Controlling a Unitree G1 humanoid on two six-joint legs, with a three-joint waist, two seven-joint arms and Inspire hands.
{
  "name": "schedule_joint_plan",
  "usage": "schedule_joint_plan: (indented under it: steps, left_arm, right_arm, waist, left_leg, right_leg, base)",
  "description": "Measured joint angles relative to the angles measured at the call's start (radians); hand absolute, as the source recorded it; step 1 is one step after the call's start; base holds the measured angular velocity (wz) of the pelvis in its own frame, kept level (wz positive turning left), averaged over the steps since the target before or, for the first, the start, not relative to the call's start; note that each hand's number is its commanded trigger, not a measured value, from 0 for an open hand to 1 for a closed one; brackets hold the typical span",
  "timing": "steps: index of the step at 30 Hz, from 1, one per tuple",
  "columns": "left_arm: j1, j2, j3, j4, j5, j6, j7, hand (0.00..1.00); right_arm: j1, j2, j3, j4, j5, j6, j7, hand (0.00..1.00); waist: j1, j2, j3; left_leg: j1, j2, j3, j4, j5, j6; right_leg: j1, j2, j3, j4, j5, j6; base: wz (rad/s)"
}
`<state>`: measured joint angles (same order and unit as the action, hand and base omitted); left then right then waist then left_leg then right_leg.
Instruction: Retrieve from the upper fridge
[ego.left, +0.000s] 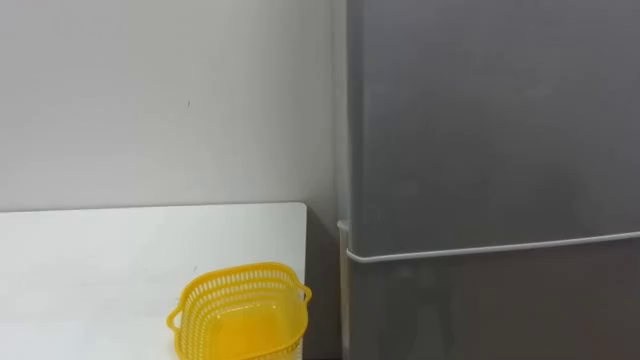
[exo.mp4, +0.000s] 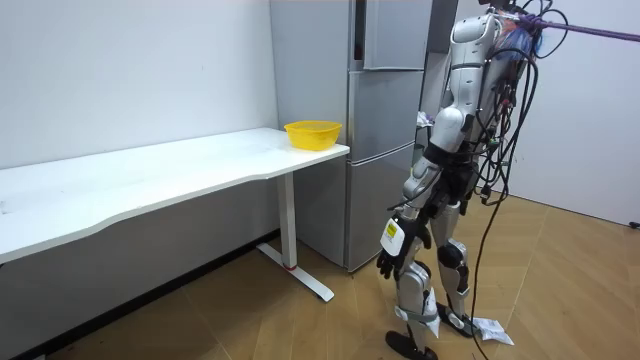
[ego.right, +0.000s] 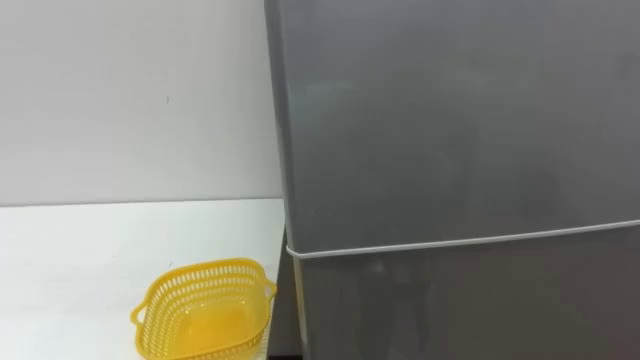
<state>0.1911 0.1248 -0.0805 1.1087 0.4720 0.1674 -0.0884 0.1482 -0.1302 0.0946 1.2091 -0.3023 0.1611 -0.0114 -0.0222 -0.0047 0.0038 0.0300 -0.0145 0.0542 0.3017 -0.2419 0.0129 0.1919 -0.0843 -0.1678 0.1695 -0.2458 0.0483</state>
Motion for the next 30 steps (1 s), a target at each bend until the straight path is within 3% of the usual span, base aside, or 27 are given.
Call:
schedule_joint_plan:
  steps: [18, 24, 30]
  left_arm:
    - [0.000, 0.002, 0.001, 0.009, -0.055, -0.001, 0.042, 0.00]
    - [0.009, 0.002, 0.039, 0.010, -0.178, -0.009, 0.089, 0.00]
    - [0.023, 0.002, 0.131, 0.016, -0.364, -0.014, 0.163, 0.00]
  right_arm:
    - [0.000, 0.000, 0.001, 0.000, 0.000, -0.007, 0.014, 0.00]
    - [0.004, 0.000, -0.001, 0.001, 0.000, -0.007, 0.014, 0.00]
    - [0.010, 0.001, -0.015, -0.001, 0.002, -0.008, 0.014, 0.00]
  waist:
    - [0.002, -0.016, 0.0014]
    - [0.000, -0.016, 0.0013]
    - [0.003, -0.015, 0.0018]
  left_leg:
    - [0.008, 0.001, 0.004, -0.001, 0.000, 0.000]
    - [0.010, 0.001, 0.003, -0.002, 0.000, 0.000]
    - [0.018, 0.001, 0.002, -0.003, 0.000, 0.000]
  right_leg:
    - [0.006, 0.000, 0.003, 0.001, 0.000, 0.000]
    - [0.006, 0.000, 0.004, 0.001, 0.000, 0.000]
    - [0.017, 0.000, 0.000, -0.001, 0.000, 0.000]
  base:
    - [0.00]
    - [0.00]
    - [0.00]
